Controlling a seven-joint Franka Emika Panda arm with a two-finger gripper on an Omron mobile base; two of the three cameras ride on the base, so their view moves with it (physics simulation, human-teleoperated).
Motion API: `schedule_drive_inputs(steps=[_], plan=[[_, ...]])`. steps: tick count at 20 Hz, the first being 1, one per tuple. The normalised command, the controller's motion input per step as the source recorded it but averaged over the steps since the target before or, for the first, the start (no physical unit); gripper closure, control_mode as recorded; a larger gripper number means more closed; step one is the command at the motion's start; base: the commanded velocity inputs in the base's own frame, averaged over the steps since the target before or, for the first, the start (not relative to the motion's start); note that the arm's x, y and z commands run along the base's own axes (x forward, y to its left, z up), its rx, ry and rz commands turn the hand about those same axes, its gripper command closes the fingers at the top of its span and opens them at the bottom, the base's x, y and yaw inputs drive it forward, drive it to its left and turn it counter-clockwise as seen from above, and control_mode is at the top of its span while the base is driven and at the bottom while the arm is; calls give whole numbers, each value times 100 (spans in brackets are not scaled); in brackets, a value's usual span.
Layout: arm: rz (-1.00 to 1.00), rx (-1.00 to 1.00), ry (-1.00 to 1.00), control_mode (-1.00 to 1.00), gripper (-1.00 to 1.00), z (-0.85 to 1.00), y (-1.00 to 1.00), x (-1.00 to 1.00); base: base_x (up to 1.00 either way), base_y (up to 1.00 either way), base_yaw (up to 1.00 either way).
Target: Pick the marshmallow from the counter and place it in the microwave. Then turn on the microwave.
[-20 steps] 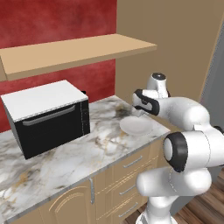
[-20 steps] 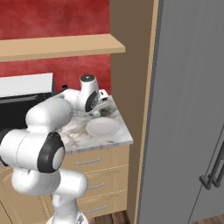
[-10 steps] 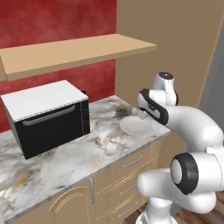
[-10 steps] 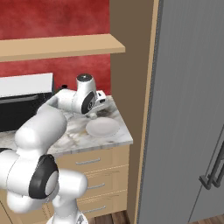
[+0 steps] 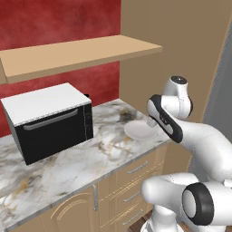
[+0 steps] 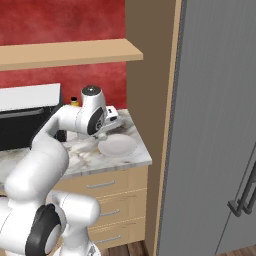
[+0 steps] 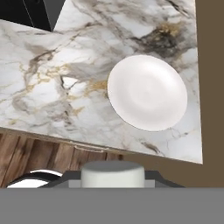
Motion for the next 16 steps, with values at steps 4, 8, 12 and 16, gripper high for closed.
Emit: schedule_drive_inputs(steps=[4, 8, 12, 16], plan=[[-1, 0, -1, -100, 100, 10, 7, -27, 0, 0, 0], [-2, 0, -2, -100, 100, 15, 3, -17, 0, 0, 0], [-2, 0, -3, -100, 100, 17, 0, -14, 0, 0, 0], [-3, 0, -3, -100, 100, 17, 0, -19, 0, 0, 0]])
